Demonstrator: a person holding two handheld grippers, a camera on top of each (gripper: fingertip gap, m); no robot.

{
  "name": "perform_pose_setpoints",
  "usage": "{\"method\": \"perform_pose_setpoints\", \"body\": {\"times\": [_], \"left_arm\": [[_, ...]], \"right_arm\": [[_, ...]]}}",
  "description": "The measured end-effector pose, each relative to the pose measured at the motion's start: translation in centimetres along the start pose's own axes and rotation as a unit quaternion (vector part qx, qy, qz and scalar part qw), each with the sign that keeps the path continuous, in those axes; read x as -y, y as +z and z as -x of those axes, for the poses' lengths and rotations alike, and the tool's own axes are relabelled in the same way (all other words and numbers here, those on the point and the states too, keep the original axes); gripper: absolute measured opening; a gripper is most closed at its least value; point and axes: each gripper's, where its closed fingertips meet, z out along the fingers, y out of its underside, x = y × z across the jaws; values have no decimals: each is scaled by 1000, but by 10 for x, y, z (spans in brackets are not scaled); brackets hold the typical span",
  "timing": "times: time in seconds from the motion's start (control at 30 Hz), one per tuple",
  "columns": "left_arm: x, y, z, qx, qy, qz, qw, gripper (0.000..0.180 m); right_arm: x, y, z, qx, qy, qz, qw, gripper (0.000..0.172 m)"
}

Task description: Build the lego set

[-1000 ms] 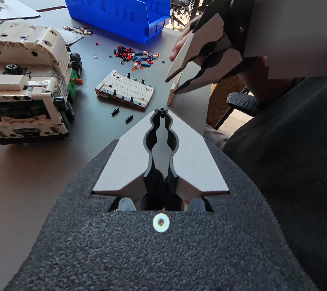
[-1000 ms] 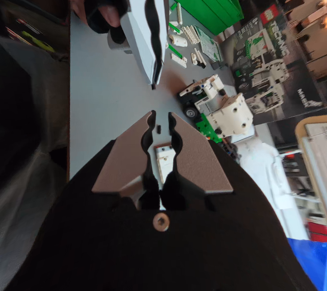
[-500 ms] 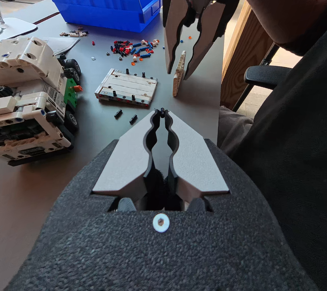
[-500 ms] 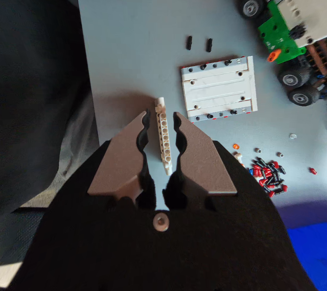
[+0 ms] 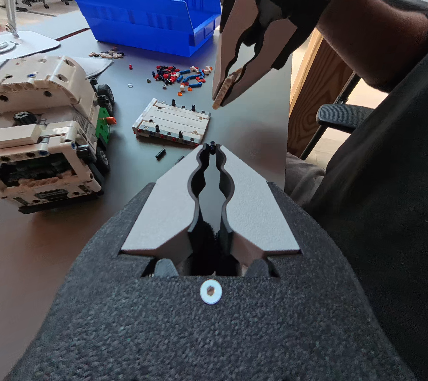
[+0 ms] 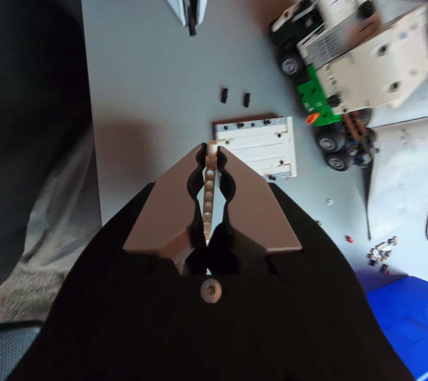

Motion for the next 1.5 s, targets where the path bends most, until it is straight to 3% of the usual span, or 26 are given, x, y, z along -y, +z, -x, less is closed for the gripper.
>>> {"method": "perform_pose_setpoints", "body": {"times": [0.03,0.2,0.37,0.7,0.83,1.0,1.2,1.5], "left_arm": [[3,-3,3,3,-4,-12,1000,4],[24,-18,17,9,-27,-79,996,4],[56,-30,36,18,-24,-119,992,4],[62,-46,144,129,-87,-87,984,3],[61,-58,189,168,-123,-79,975,3],[60,-54,204,173,-117,-92,974,3],[43,-43,195,171,-108,-59,978,3],[62,-41,179,173,-26,-86,981,4]], "right_arm": [[8,-8,-9,-31,3,-25,999,6],[37,-56,-54,-165,8,-146,975,6],[37,-89,-127,-305,-41,-178,935,6],[-15,4,-239,-253,84,-165,950,6],[-25,20,-243,-249,104,-173,947,6],[-20,14,-232,-274,77,-192,939,6],[-17,5,-225,-333,-7,-166,928,6],[-4,-10,-215,-331,2,-197,923,6]]}}
